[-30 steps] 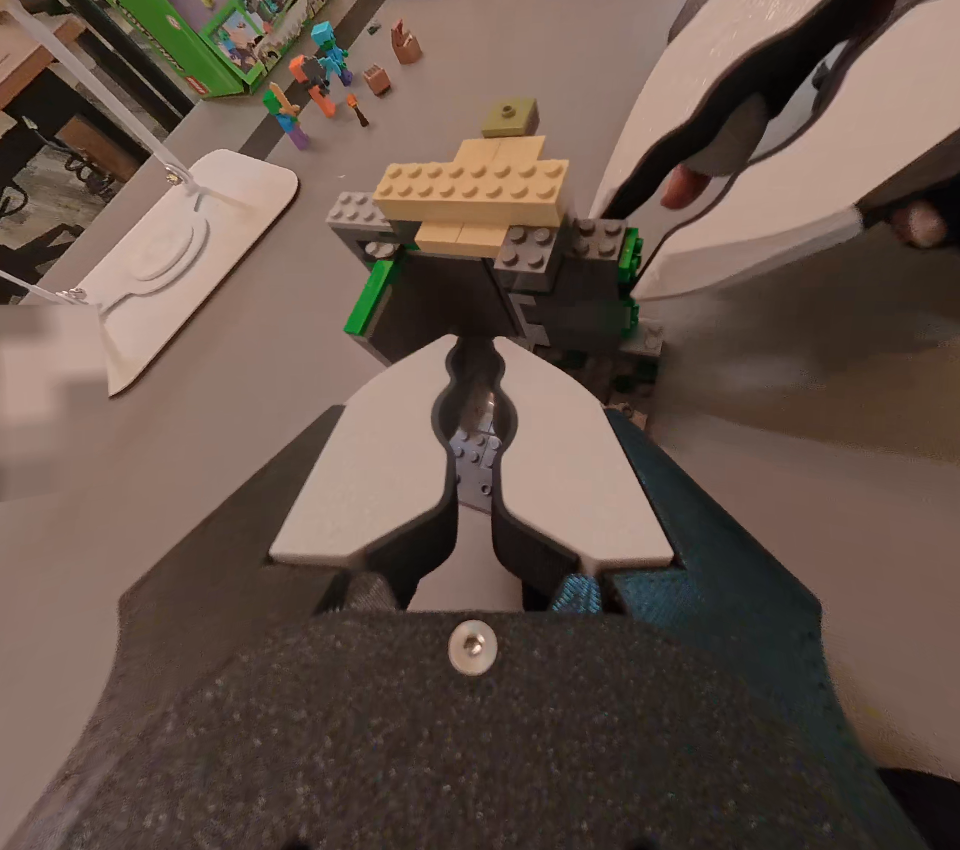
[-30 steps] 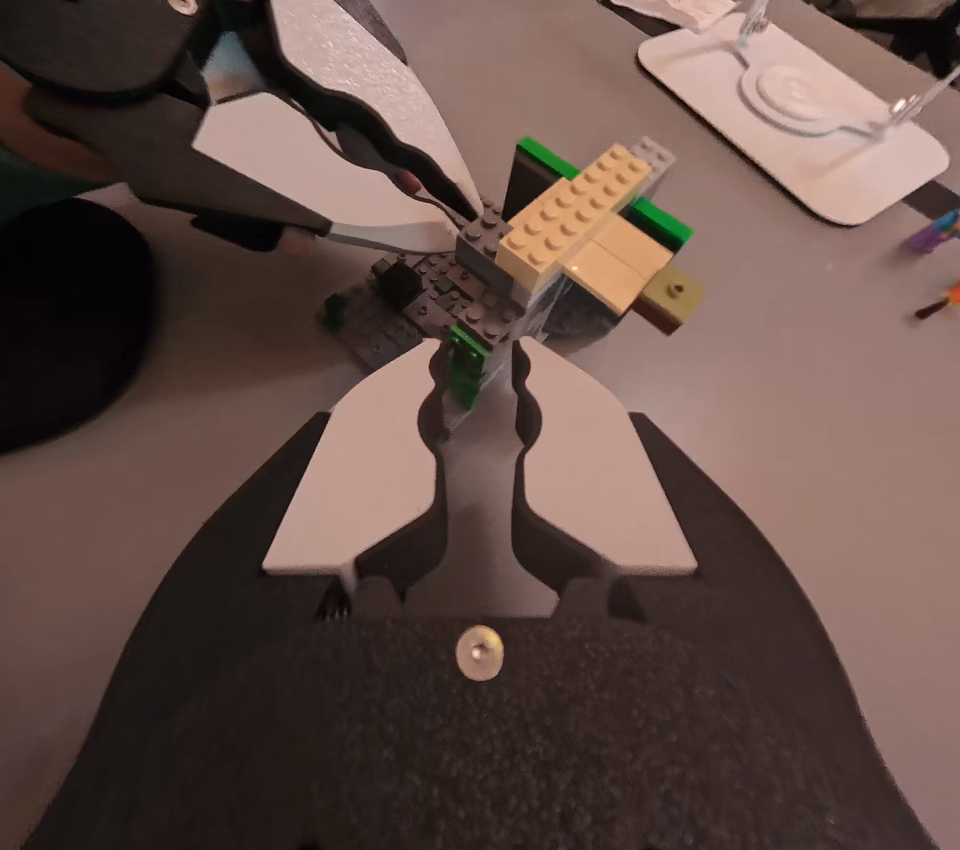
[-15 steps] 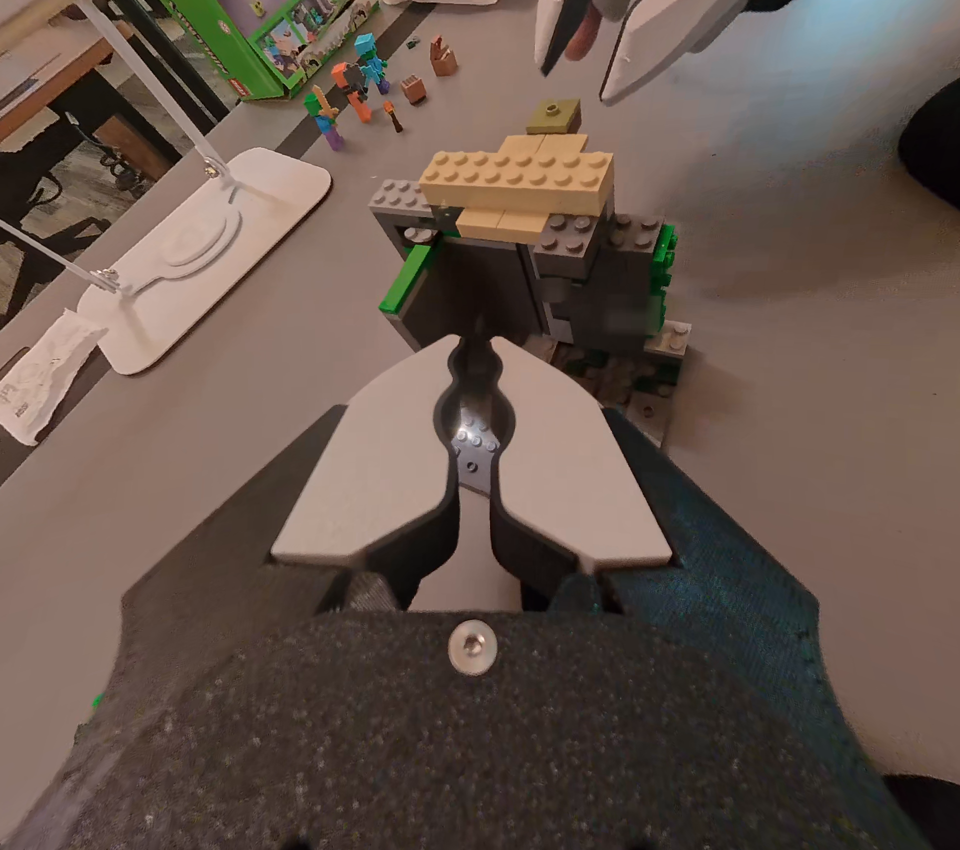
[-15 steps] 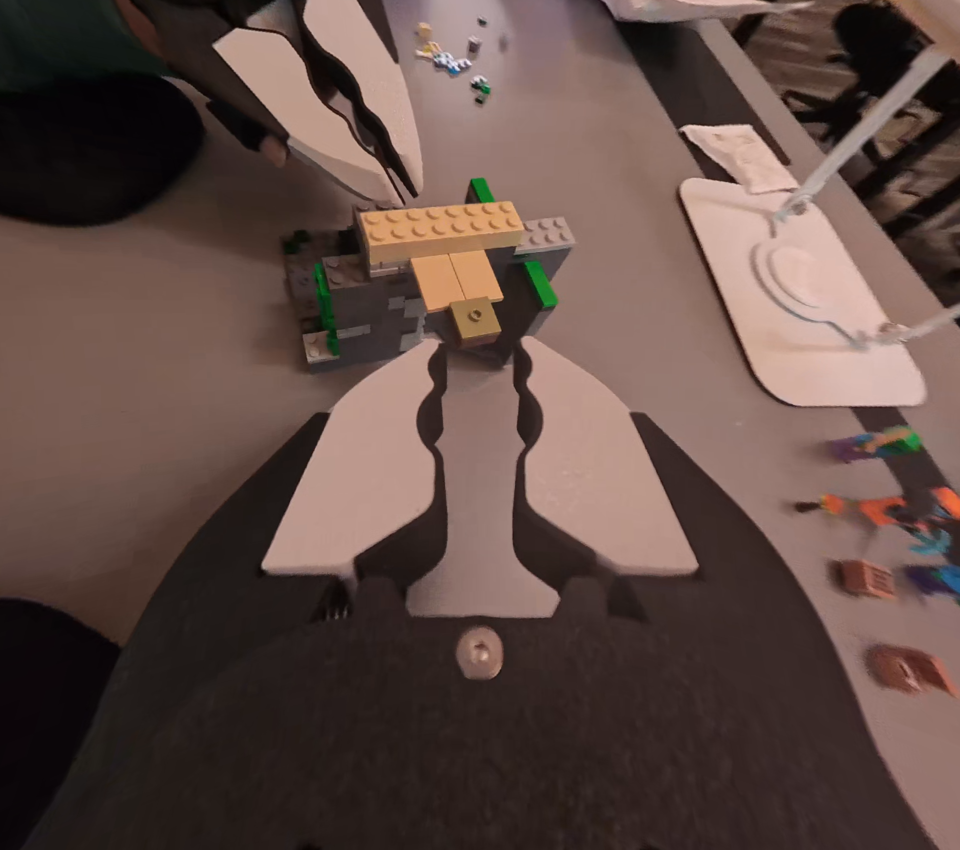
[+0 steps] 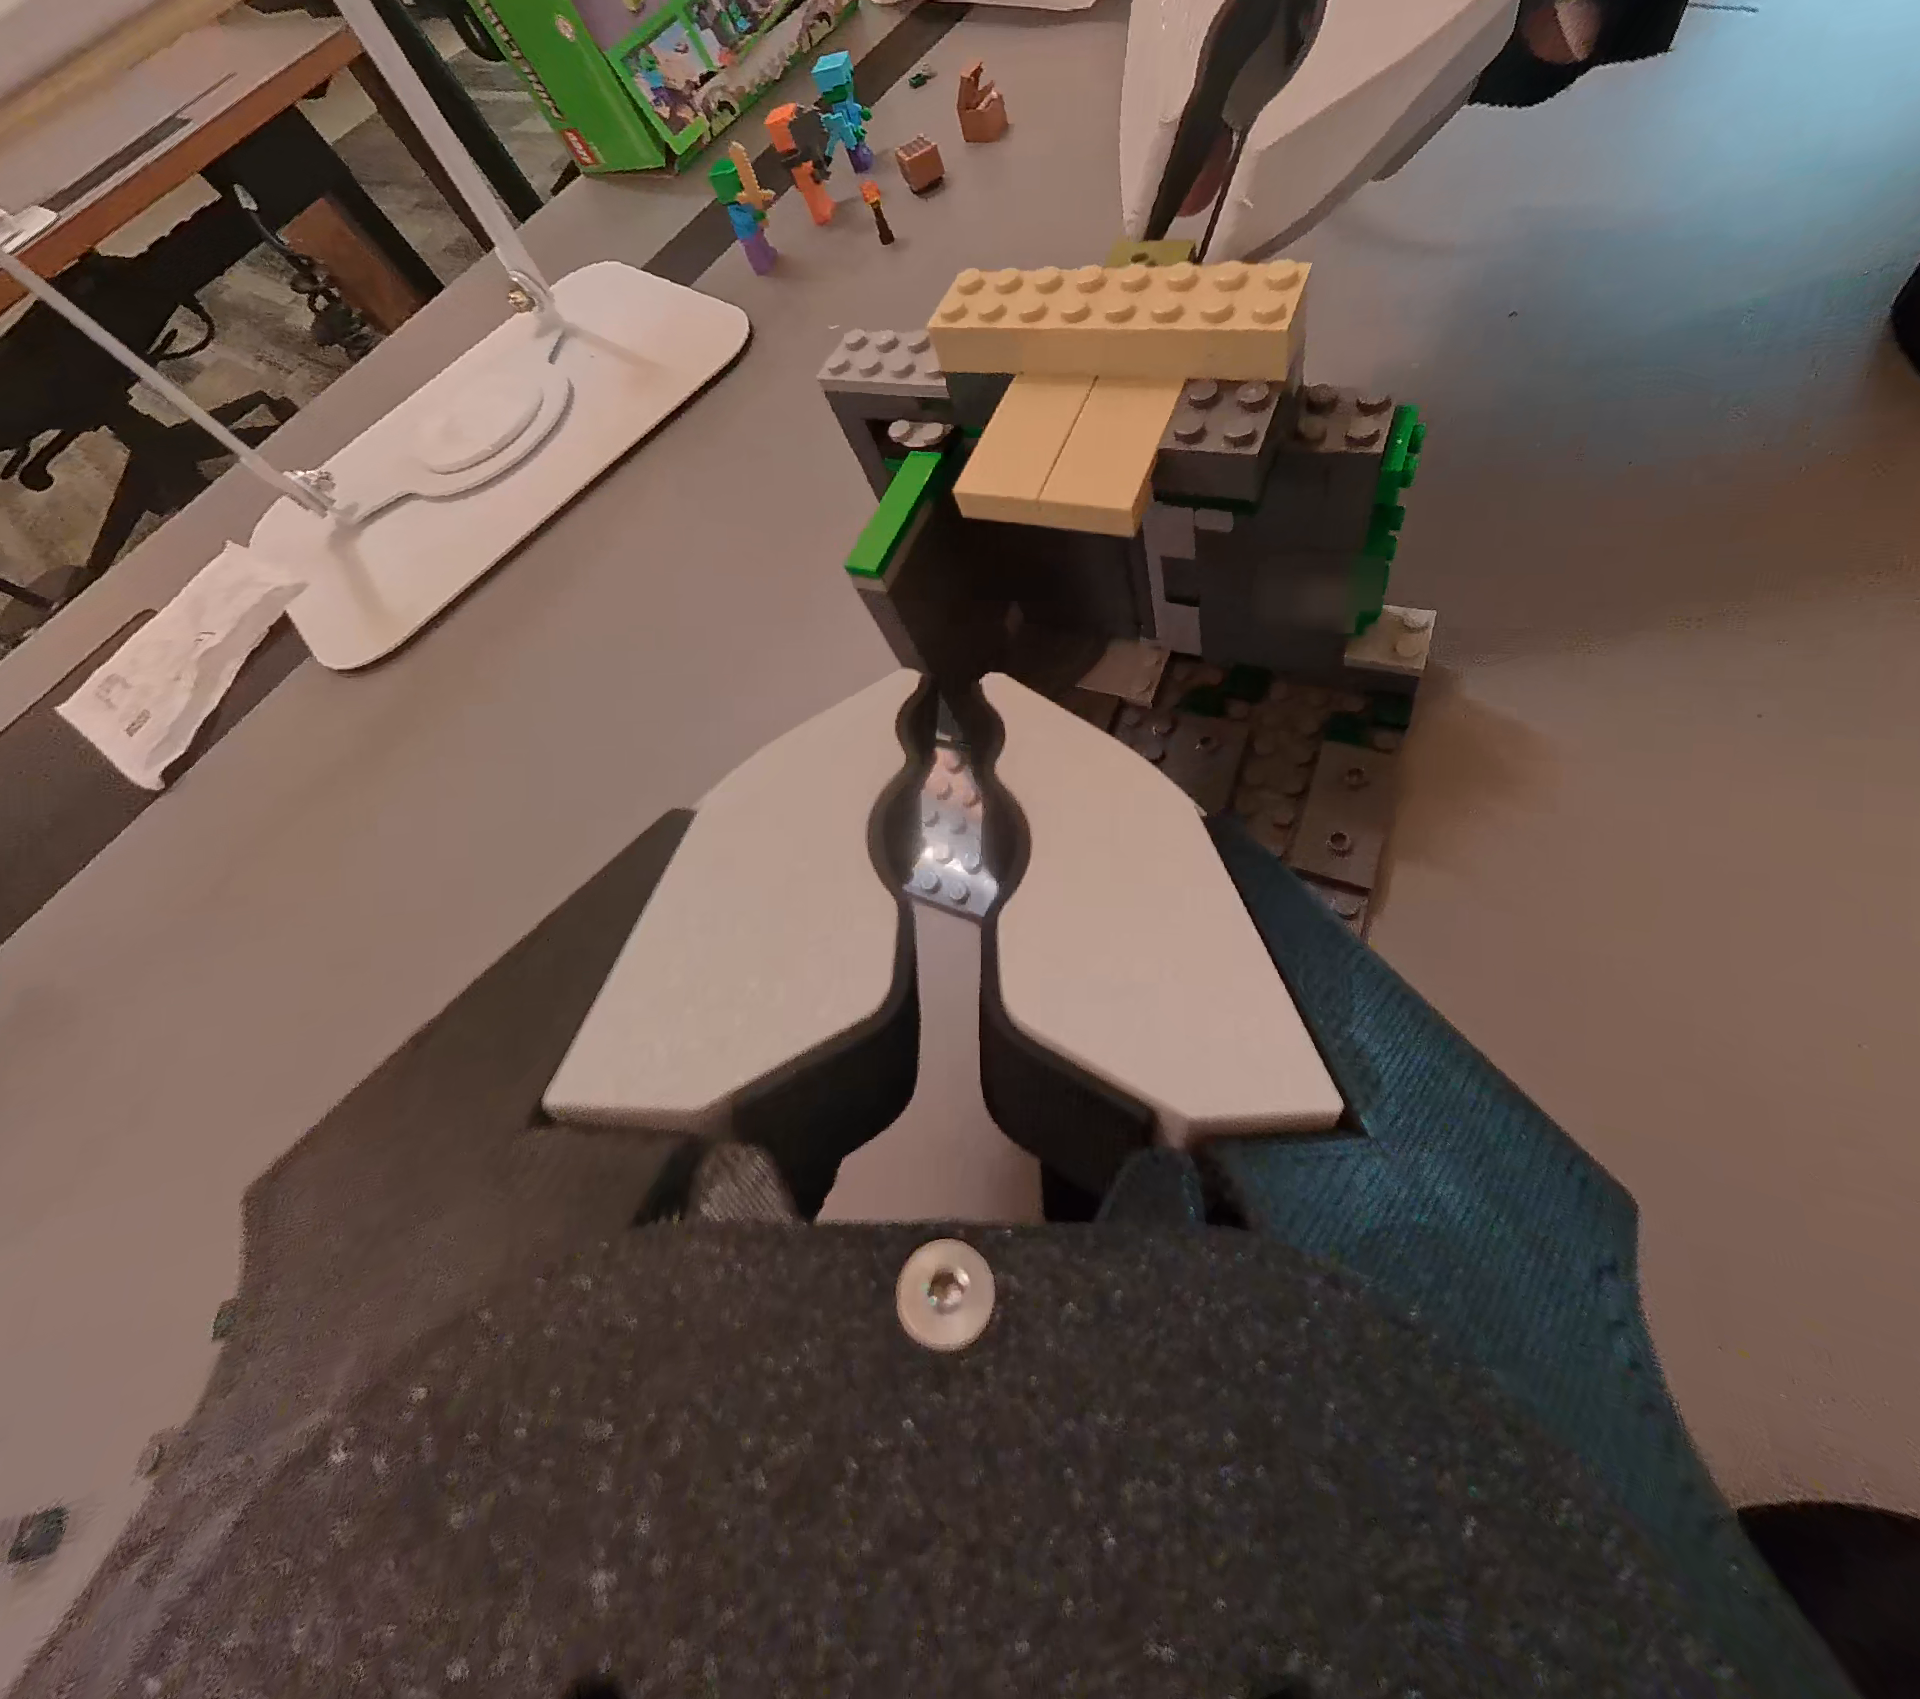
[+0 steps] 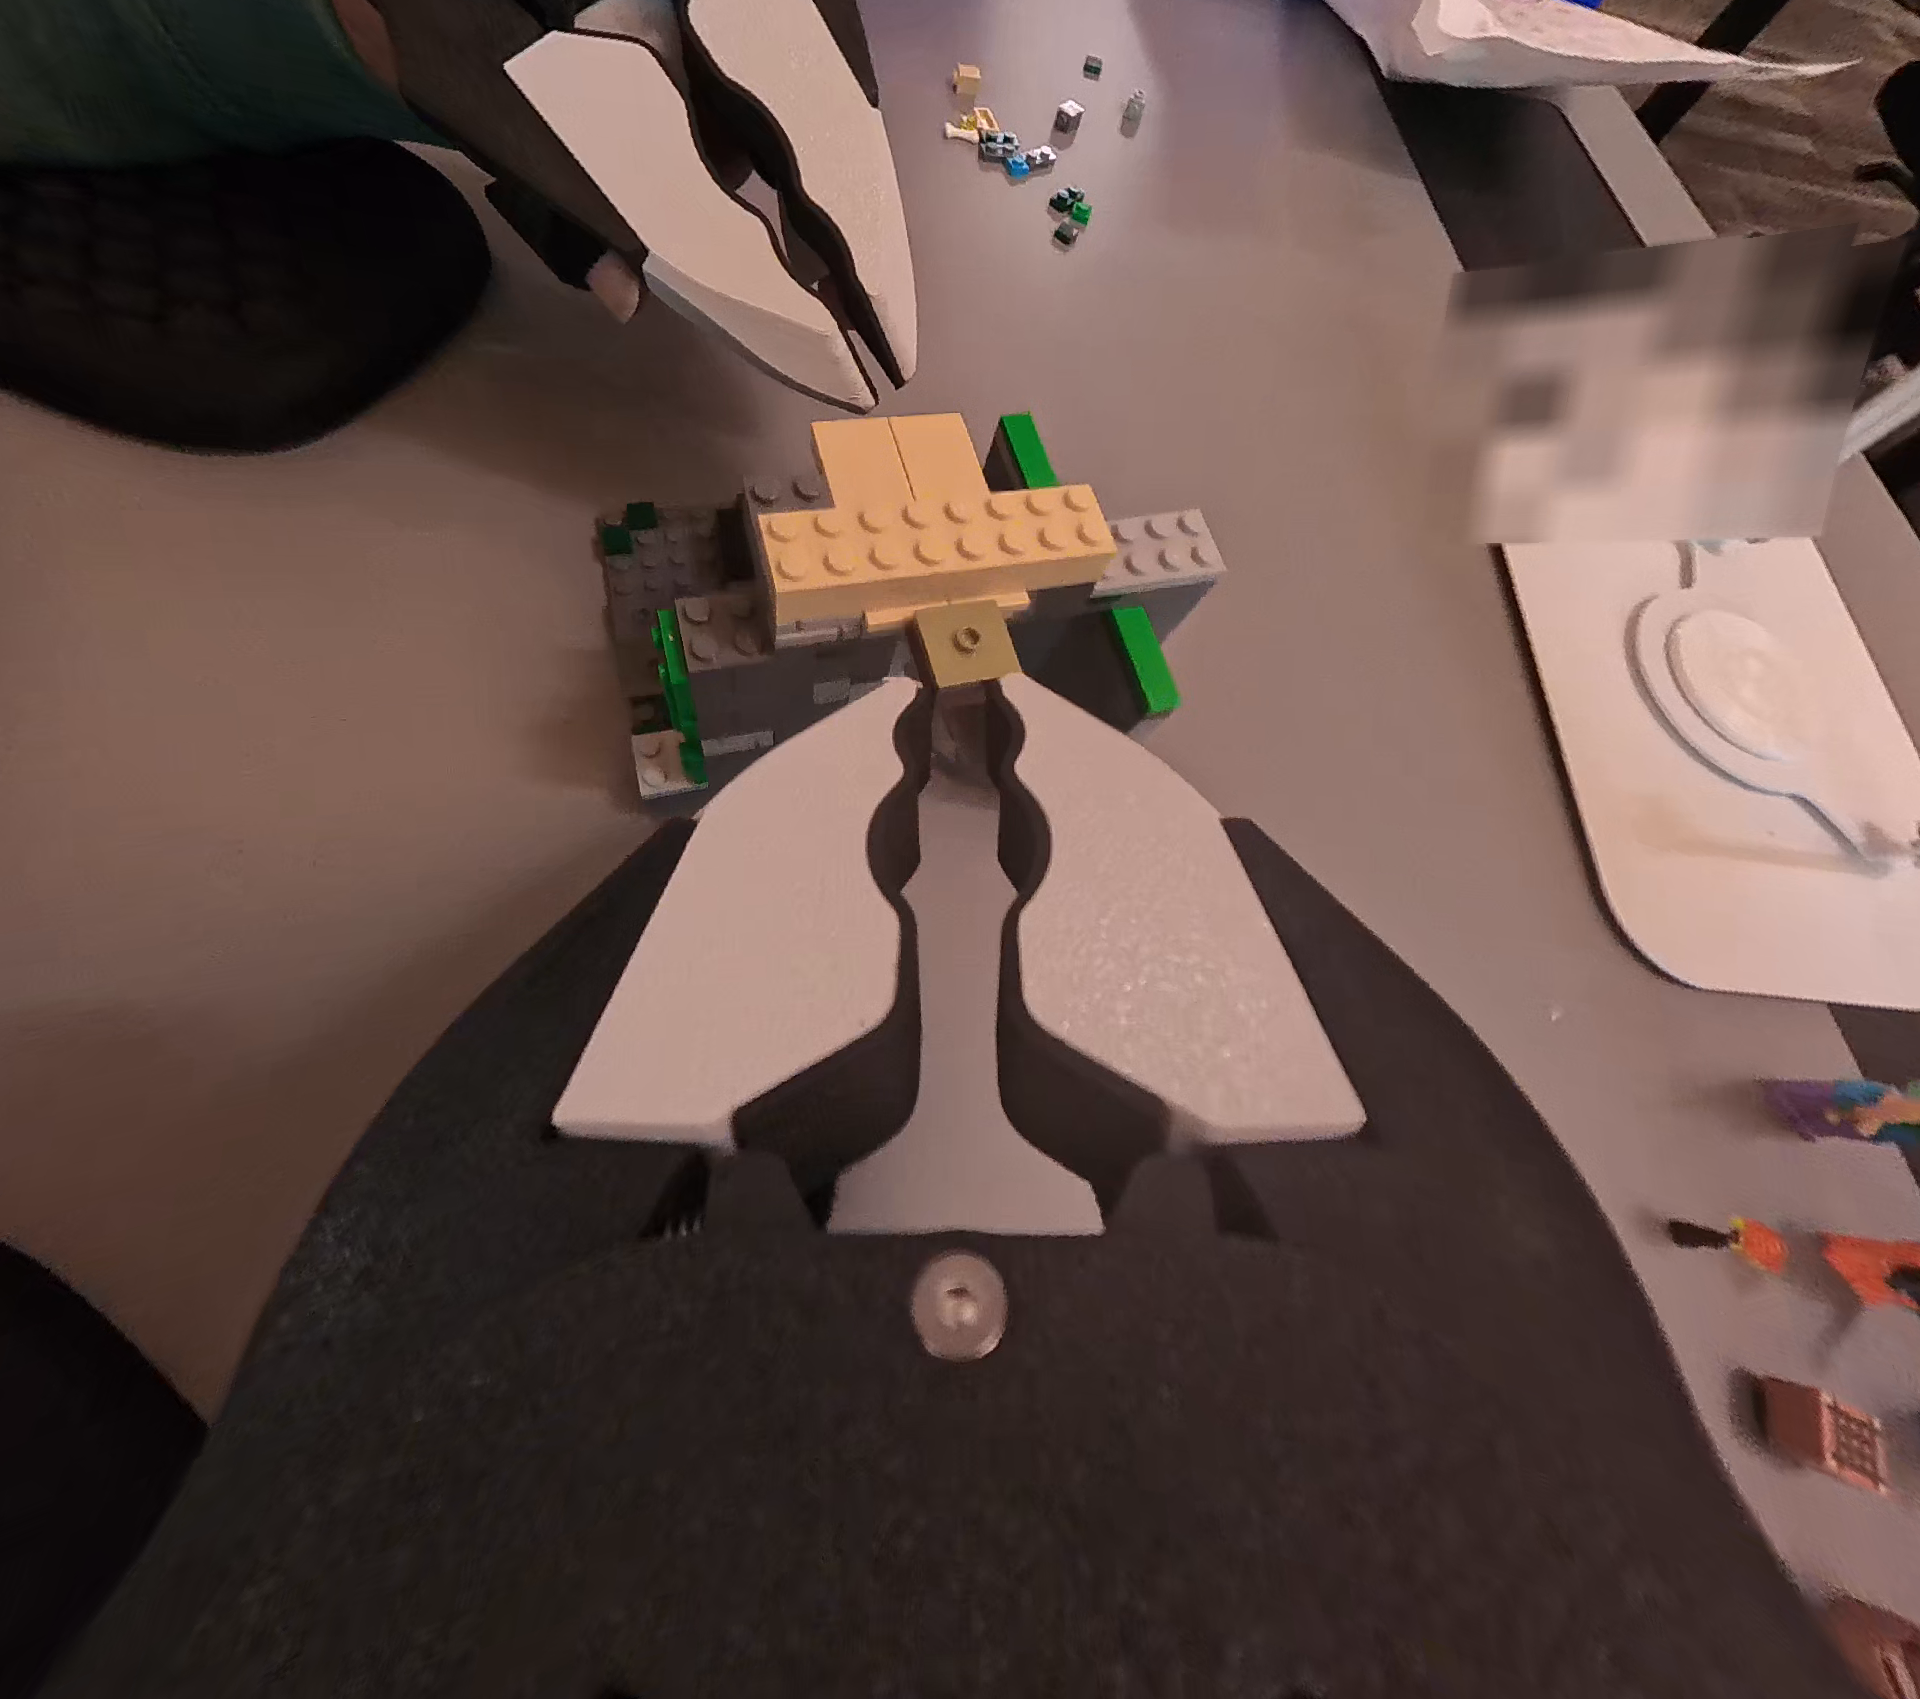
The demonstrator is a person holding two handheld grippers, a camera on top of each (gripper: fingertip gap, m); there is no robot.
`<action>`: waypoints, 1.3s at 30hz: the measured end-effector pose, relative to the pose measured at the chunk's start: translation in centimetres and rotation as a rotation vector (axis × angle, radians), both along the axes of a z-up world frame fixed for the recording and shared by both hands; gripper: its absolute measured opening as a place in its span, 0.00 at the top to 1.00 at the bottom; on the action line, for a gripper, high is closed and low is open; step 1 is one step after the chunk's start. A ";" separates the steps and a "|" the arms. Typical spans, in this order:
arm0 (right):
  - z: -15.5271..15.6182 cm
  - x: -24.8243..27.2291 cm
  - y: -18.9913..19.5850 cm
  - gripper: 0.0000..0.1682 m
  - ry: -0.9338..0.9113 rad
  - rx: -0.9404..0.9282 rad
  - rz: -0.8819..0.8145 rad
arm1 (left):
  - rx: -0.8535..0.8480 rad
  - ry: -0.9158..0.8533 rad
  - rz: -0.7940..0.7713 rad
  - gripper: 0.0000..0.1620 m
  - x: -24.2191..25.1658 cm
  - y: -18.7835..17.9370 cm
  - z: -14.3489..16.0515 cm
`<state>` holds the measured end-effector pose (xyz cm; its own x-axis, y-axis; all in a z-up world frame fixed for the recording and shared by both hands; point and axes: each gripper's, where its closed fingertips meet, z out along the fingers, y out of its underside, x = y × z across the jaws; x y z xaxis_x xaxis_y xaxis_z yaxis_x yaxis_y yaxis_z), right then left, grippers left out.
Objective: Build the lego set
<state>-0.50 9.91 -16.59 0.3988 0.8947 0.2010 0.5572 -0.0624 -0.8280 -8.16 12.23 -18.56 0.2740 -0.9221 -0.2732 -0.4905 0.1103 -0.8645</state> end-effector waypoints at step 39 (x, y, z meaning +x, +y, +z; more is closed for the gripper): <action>-5.3 0.2 -2.1 0.85 -0.149 -0.049 -0.356 | -0.004 -0.122 0.106 0.96 -0.9 1.6 1.5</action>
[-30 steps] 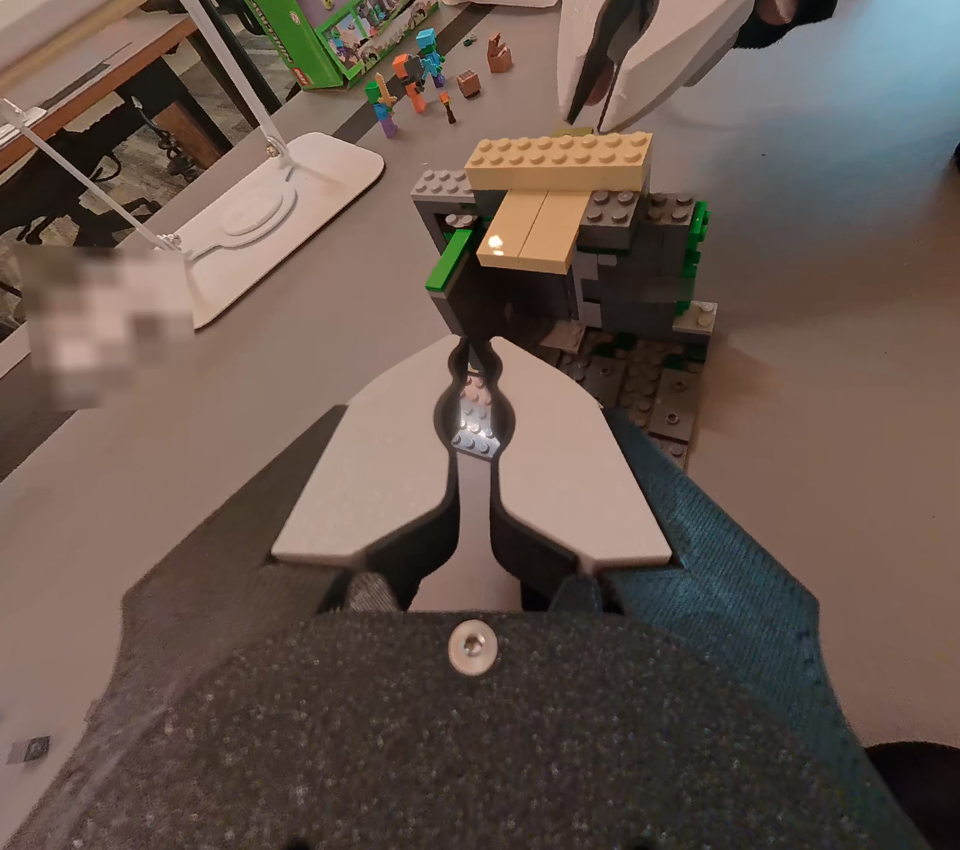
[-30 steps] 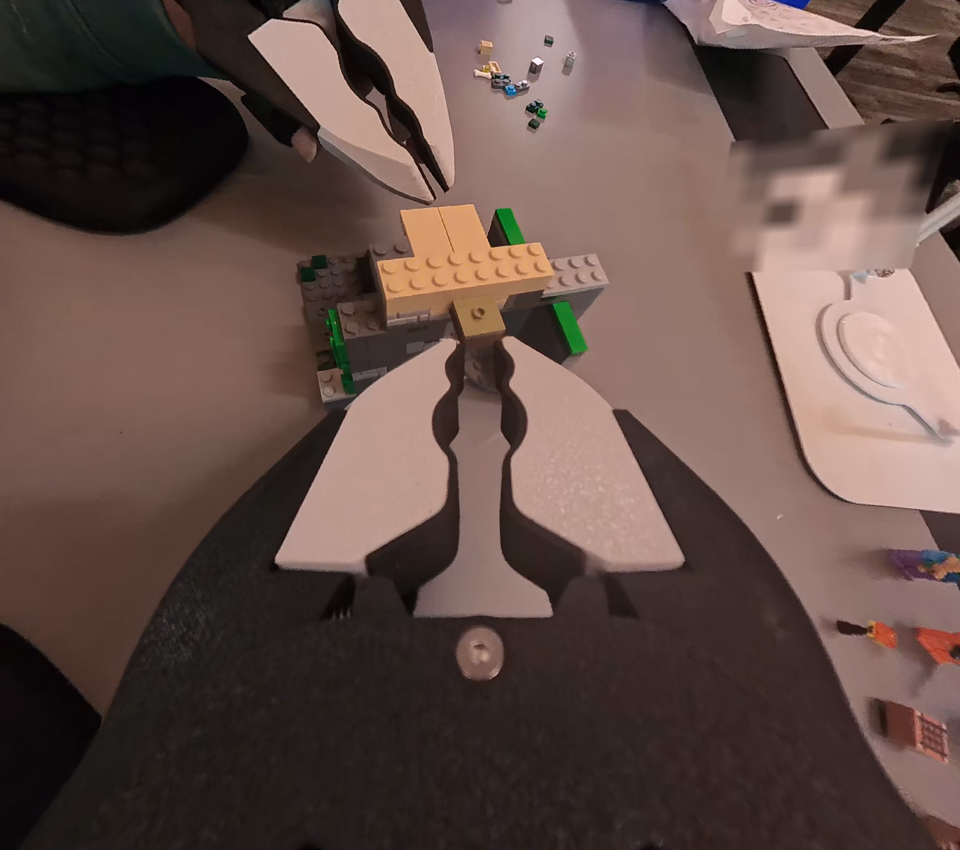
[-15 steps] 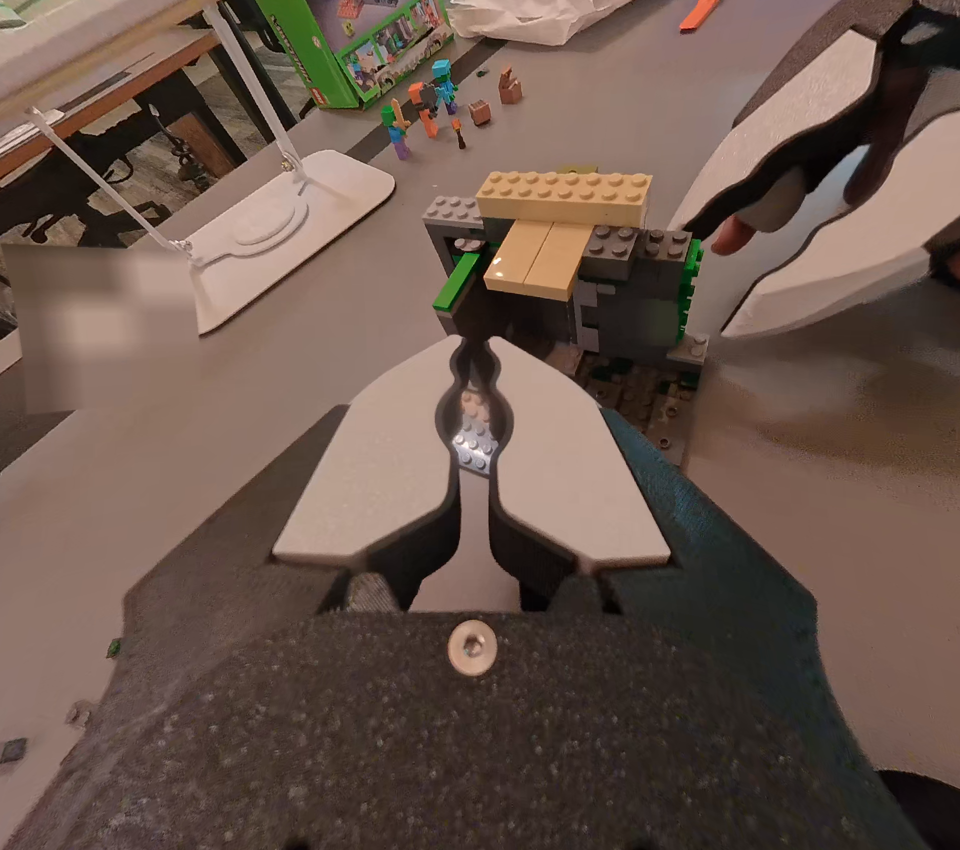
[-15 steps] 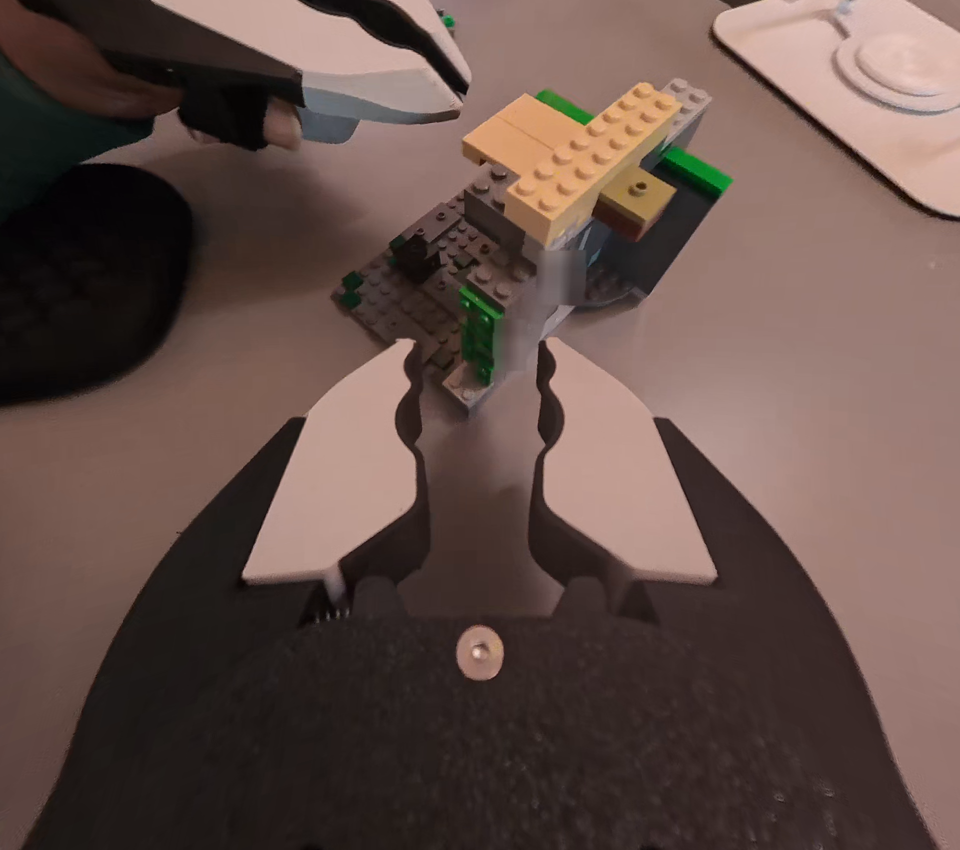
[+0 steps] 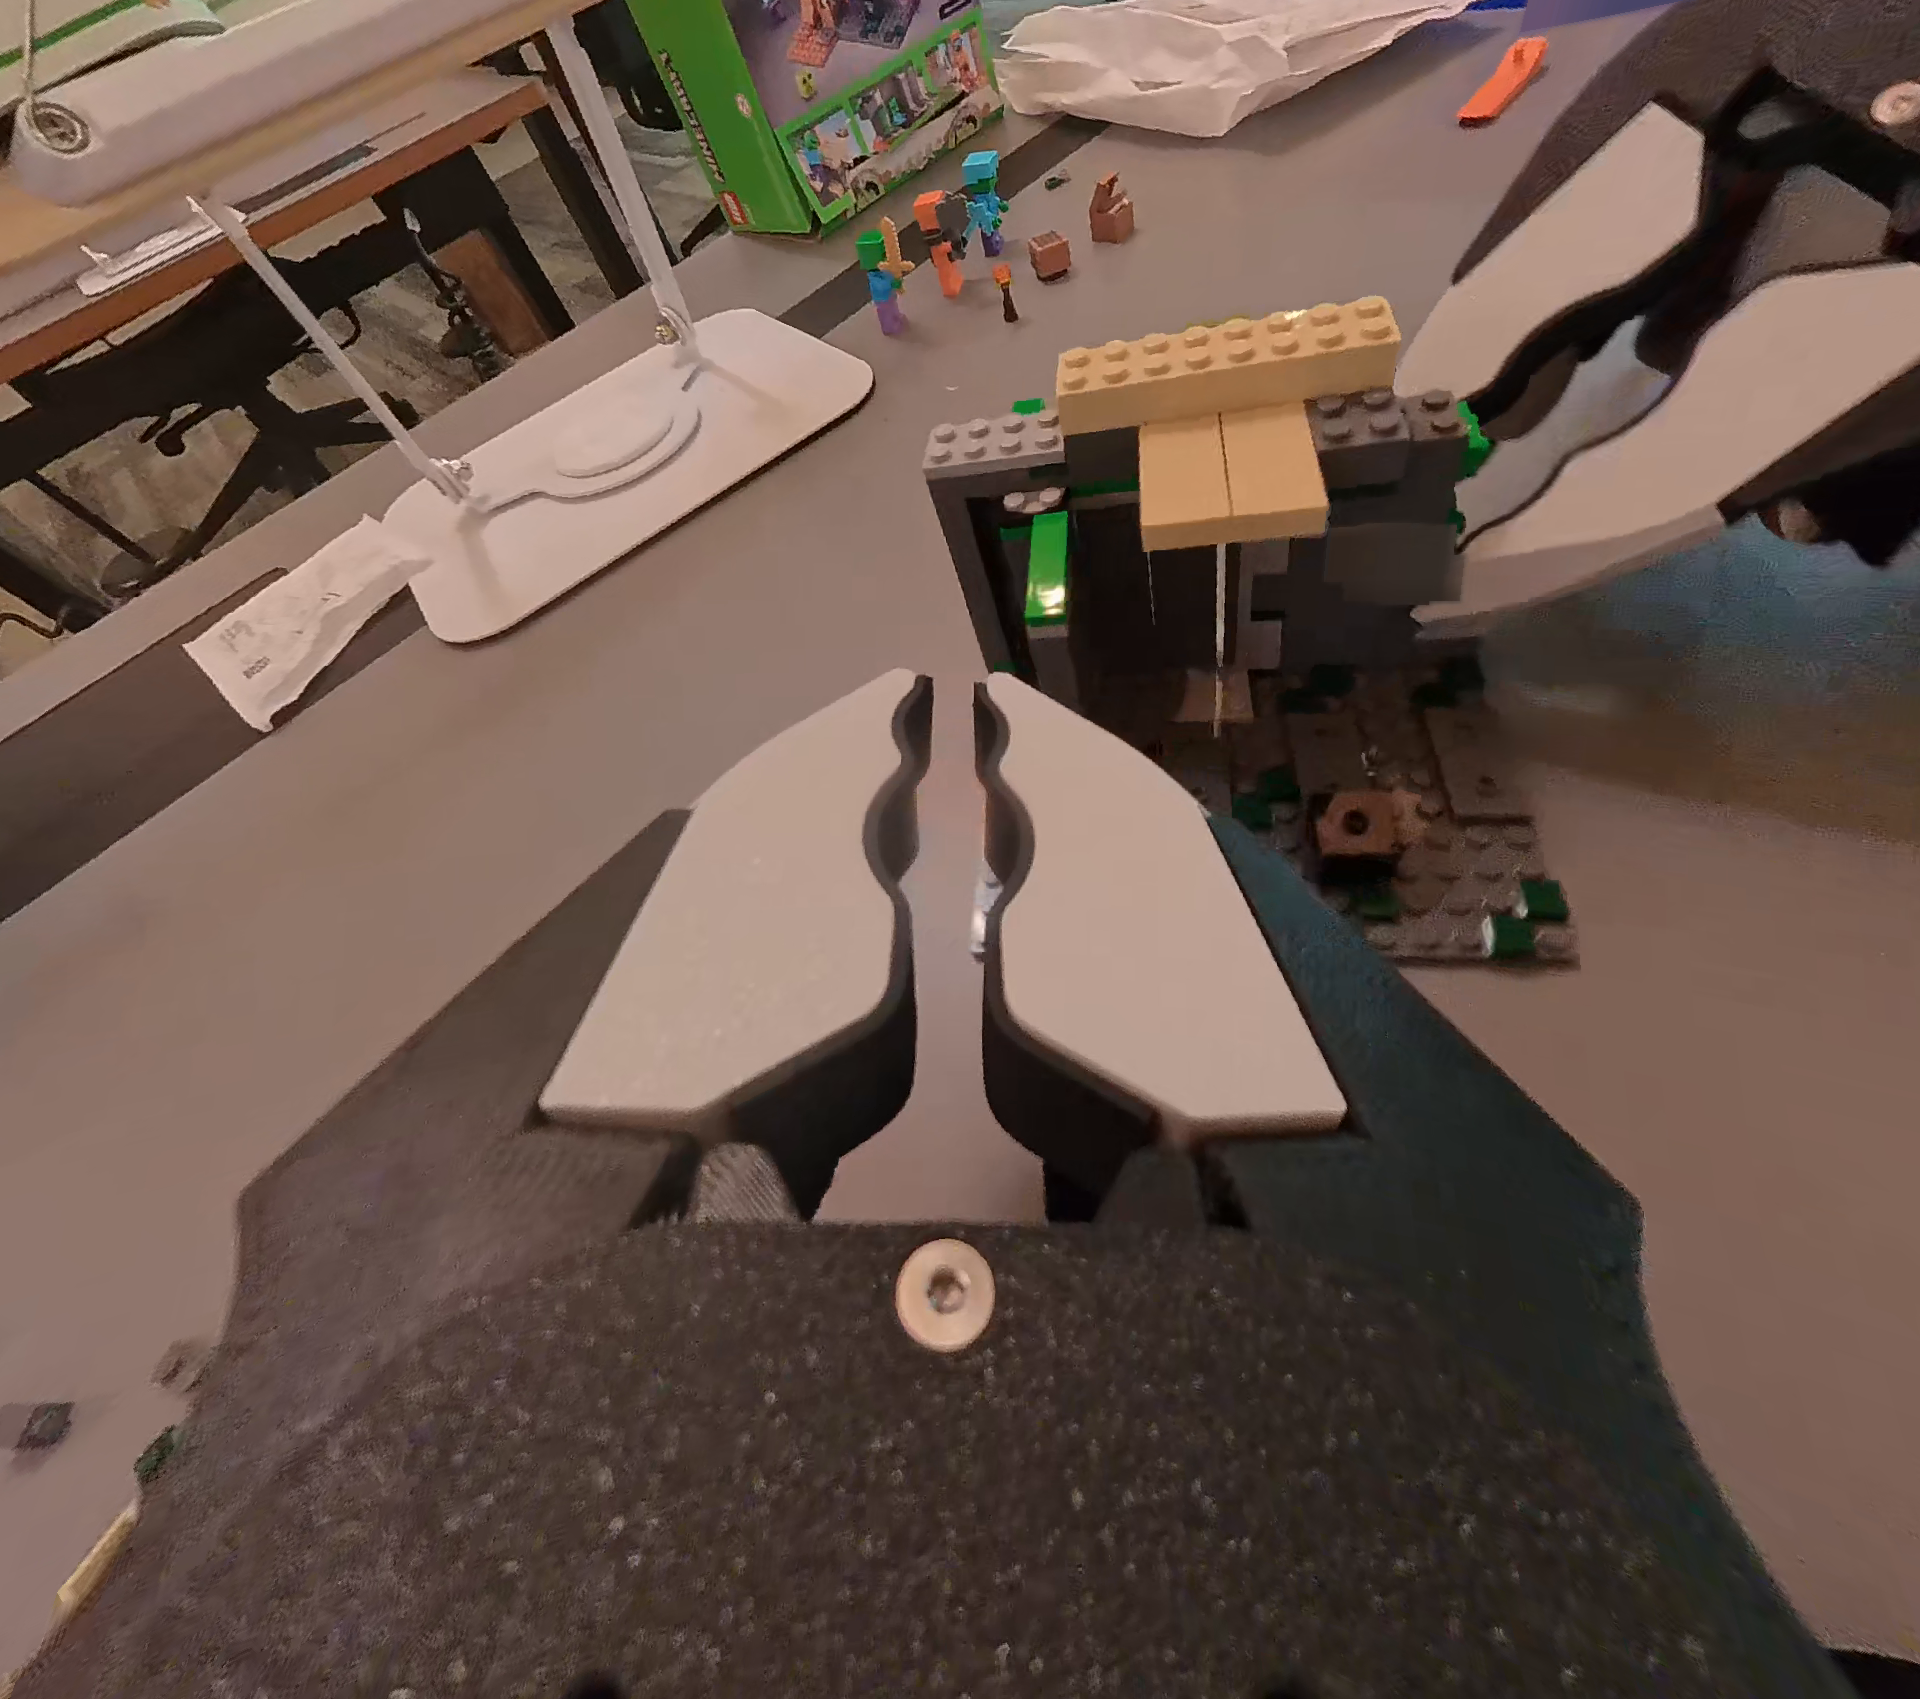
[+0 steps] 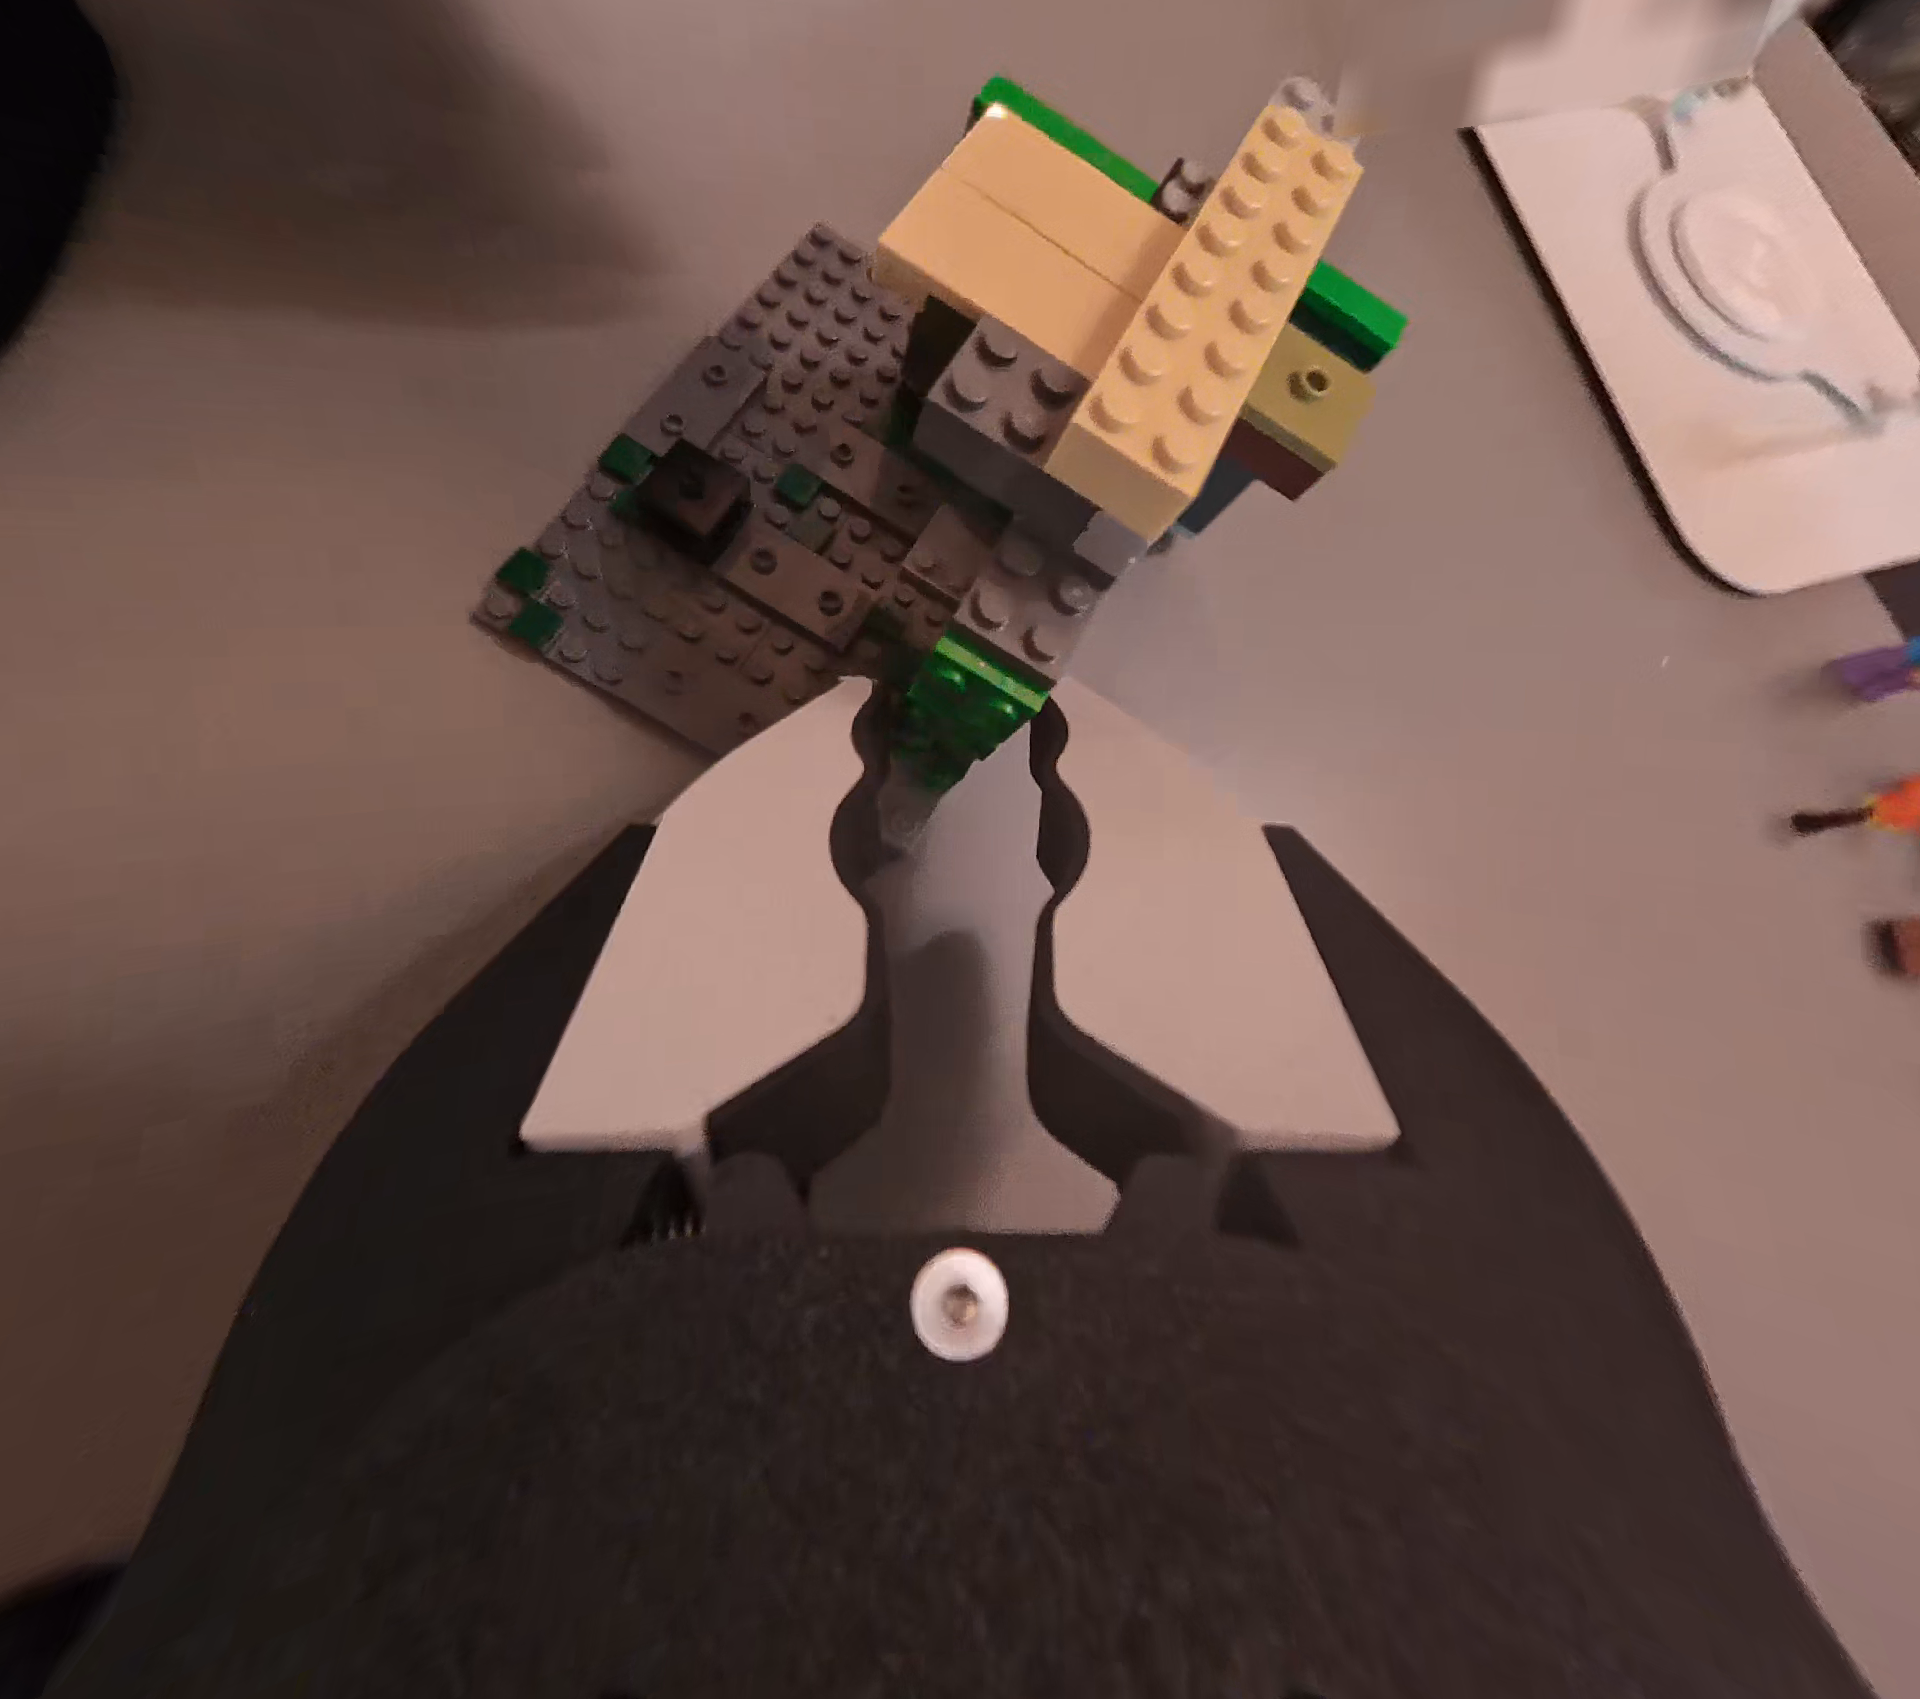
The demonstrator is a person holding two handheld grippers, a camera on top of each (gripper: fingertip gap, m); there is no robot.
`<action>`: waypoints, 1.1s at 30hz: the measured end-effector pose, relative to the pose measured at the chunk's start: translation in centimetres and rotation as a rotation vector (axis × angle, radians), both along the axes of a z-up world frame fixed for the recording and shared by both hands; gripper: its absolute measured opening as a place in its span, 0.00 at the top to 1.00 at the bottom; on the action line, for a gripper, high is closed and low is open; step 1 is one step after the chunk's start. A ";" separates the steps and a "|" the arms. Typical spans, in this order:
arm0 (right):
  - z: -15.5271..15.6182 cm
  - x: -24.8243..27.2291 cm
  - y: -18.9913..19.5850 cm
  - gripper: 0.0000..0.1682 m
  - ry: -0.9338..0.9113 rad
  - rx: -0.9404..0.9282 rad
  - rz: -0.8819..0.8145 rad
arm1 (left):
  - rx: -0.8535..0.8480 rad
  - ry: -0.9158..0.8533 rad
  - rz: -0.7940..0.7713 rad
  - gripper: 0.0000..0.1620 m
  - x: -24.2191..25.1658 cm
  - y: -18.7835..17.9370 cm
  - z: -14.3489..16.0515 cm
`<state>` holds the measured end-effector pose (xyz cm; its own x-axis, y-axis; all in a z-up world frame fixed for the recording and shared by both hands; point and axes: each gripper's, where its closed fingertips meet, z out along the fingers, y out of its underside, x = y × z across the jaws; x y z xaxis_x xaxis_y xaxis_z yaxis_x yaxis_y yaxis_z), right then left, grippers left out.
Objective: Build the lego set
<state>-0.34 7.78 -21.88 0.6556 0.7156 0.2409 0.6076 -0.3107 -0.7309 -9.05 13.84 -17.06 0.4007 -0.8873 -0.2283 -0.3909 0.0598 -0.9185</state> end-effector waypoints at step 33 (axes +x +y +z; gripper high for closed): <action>0.0 3.7 7.0 0.85 0.096 0.121 0.095 | 0.010 0.004 -0.037 0.96 0.9 -0.4 -0.9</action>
